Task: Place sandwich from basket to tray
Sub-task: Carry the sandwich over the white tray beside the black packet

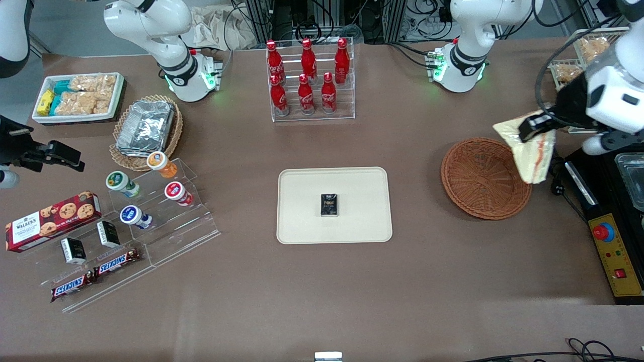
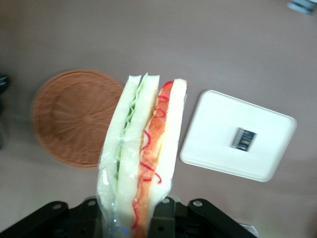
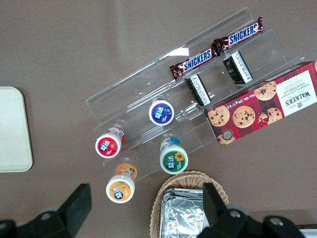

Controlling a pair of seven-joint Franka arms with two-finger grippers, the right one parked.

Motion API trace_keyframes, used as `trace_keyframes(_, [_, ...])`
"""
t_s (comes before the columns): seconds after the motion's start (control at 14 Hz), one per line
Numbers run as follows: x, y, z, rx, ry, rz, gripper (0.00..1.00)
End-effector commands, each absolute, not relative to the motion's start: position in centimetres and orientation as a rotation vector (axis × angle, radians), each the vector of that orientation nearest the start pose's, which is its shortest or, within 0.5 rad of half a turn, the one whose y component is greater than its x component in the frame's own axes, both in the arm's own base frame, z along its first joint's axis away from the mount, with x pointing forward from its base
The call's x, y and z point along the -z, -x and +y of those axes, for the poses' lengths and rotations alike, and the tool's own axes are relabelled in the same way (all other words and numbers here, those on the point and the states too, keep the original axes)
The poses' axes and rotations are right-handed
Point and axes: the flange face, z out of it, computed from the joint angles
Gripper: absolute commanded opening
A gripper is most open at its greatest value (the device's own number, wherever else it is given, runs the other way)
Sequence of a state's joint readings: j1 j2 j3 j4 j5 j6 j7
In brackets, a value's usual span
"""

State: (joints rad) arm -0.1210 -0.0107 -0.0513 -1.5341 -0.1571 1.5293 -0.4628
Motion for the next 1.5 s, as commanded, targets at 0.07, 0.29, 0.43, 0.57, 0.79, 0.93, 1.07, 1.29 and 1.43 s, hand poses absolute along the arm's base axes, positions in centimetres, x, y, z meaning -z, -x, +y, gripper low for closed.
trace_keyframes(0.07, [-63.2,-53.0,-19.0,-0.065,3.280,-0.244,0.00])
trace_keyframes(0.29, [-57.8,-52.7,-24.2,-0.049,3.260,-0.182,0.00])
trace_keyframes(0.43, [-53.7,-53.5,-27.9,-0.020,3.246,-0.220,0.00])
trace_keyframes(0.57, [-50.0,-54.0,-31.1,-0.008,3.213,-0.223,0.00])
trace_keyframes(0.79, [-44.7,-55.2,-33.3,-0.043,3.217,-0.187,0.00])
trace_keyframes(0.93, [-40.9,-55.6,-34.7,-0.075,3.215,-0.153,0.00])
trace_keyframes(1.07, [-37.5,-56.0,-35.4,-0.102,3.205,-0.129,0.00])
trace_keyframes(1.29, [-33.1,-56.2,-36.1,-0.125,3.192,-0.089,0.00])
trace_keyframes(1.43, [-30.9,-56.0,-36.1,-0.147,3.175,-0.069,0.00])
